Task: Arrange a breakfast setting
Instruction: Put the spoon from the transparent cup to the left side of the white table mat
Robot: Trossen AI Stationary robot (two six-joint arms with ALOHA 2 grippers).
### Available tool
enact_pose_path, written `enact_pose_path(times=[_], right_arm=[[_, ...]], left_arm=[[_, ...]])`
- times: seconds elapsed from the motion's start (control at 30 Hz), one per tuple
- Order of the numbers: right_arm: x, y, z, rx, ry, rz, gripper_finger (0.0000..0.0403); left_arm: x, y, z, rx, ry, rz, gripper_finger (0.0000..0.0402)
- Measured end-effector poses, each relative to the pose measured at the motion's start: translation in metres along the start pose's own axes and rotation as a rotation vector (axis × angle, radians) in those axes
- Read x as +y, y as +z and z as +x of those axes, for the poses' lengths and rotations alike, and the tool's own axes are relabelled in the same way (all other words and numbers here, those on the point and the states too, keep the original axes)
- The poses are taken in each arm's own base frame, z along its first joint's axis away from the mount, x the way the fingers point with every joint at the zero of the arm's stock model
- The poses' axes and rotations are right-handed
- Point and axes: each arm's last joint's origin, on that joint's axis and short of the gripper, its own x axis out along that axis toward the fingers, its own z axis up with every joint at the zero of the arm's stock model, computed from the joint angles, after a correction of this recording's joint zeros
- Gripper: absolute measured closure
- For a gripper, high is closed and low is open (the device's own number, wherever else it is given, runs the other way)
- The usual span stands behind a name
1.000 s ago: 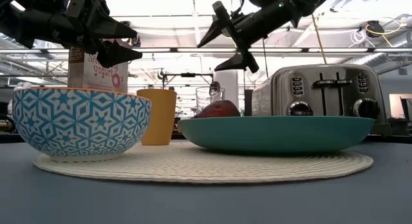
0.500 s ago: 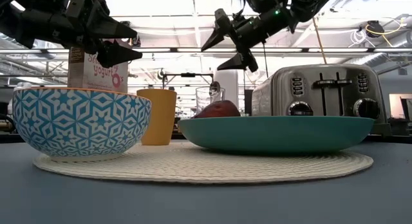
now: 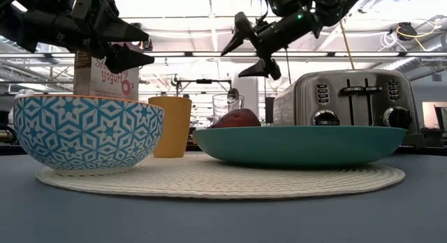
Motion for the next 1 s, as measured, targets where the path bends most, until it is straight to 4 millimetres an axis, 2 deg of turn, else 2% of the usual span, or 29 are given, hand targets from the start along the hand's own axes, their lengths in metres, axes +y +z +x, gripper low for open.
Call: enact_pose_path(times=[0.23, 0.43, 0.6, 0.8, 1.0], right_arm=[[0.012, 0.015, -0.002, 0.009, -0.006, 0.001, 0.0046], [0.027, 0.036, -0.01, 0.107, -0.1, 0.029, 0.0046], [0.03, 0.048, -0.016, 0.146, -0.157, 0.064, 0.0046], [0.031, 0.048, -0.015, 0.146, -0.157, 0.082, 0.0046], [0.024, 0.036, 0.003, 0.18, -0.19, 0.105, 0.0046]], left_arm=[[0.0, 0.0, 0.0, 0.0, 0.0, 0.001, 0.0004], [0.0, 0.0, 0.0, 0.0, 0.0, 0.002, 0.0004], [0.0, 0.0, 0.0, 0.0, 0.0, 0.001, 0.0004], [0.0, 0.0, 0.0, 0.0, 0.001, 0.001, 0.0004], [0.0, 0.0, 0.0, 0.0, 0.0, 0.001, 0.0004]])
